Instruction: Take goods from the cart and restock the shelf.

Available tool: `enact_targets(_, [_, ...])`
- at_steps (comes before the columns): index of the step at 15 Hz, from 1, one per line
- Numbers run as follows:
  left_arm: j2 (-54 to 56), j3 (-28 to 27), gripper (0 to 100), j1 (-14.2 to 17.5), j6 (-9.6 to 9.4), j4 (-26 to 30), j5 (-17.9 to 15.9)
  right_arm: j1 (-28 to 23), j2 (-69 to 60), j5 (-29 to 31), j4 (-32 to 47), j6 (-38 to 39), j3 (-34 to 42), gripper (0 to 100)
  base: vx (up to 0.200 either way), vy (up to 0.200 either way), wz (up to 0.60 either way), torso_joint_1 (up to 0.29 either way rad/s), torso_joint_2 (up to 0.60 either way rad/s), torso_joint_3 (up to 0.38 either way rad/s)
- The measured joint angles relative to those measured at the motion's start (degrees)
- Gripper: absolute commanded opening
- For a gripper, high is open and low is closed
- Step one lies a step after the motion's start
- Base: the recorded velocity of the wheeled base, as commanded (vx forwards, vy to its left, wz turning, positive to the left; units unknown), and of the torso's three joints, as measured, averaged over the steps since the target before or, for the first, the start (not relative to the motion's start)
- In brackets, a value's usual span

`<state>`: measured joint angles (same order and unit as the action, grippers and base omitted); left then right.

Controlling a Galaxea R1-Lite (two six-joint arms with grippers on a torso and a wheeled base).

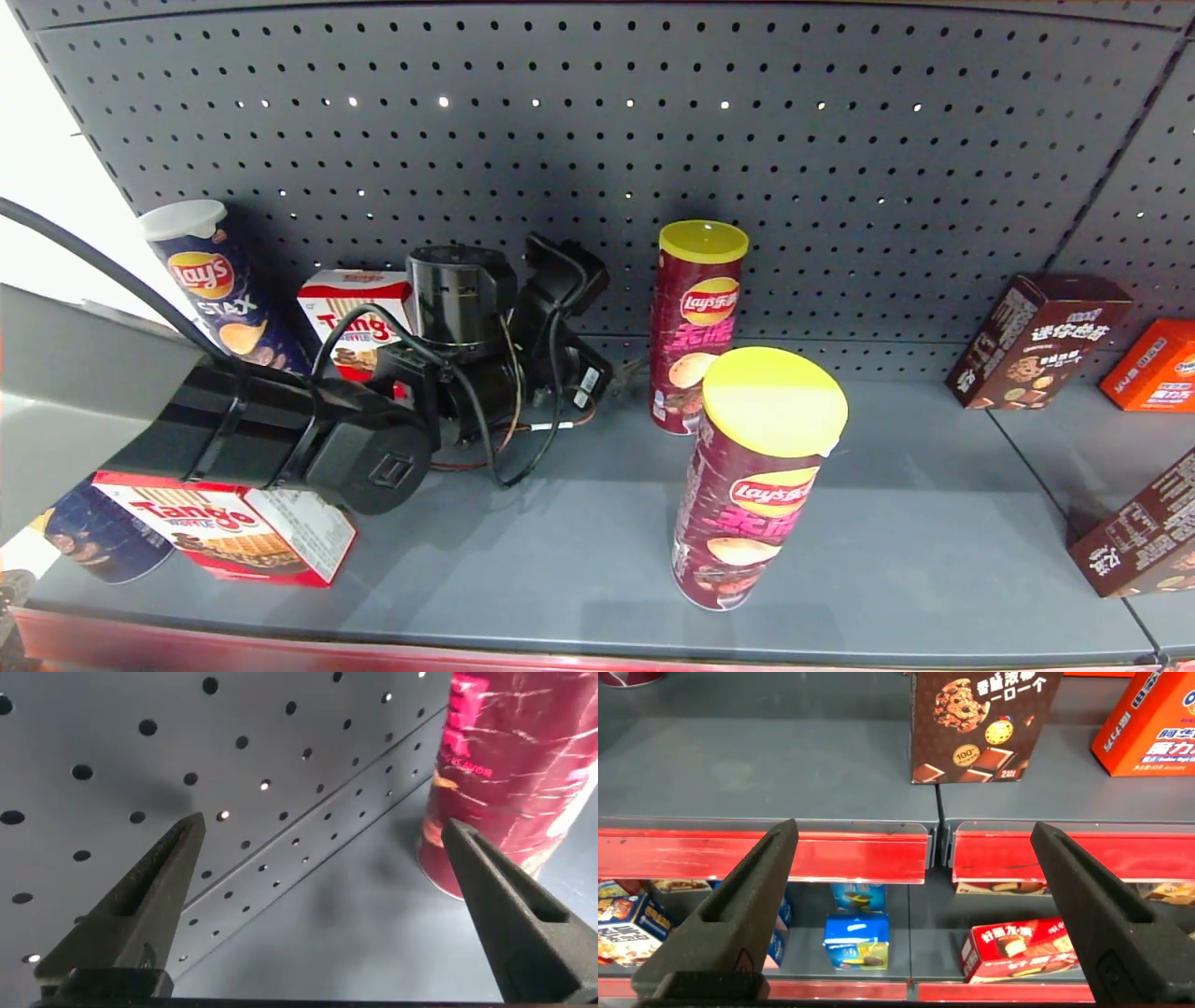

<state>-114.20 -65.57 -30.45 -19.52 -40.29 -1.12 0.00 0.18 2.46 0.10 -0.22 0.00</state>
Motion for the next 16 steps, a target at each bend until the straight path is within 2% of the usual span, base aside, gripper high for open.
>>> enact_targets(9, [-0.66, -0.46, 100, -0.57, -0.1, -0.13, 0.17, 0.0, 0.0, 0.0, 0.0, -0.02, 0.0, 100, 0.0, 0.0, 0.0, 0.0, 0.0, 0.0])
enact_targets(14, [3.84, 4.0, 100, -0.52, 0.48, -0.35, 0.34, 0.0, 0.0, -0.01, 0.0, 0.0, 0.0, 100, 0.0, 0.0, 0.0, 0.0, 0.0, 0.0])
enact_targets(16, [7.75, 5.62, 100, -0.44, 1.65, -0.29, 0.26, 0.02, 0.0, 0.0, 0.0, 0.0, 0.0, 100, 0.0, 0.0, 0.0, 0.0, 0.0, 0.0])
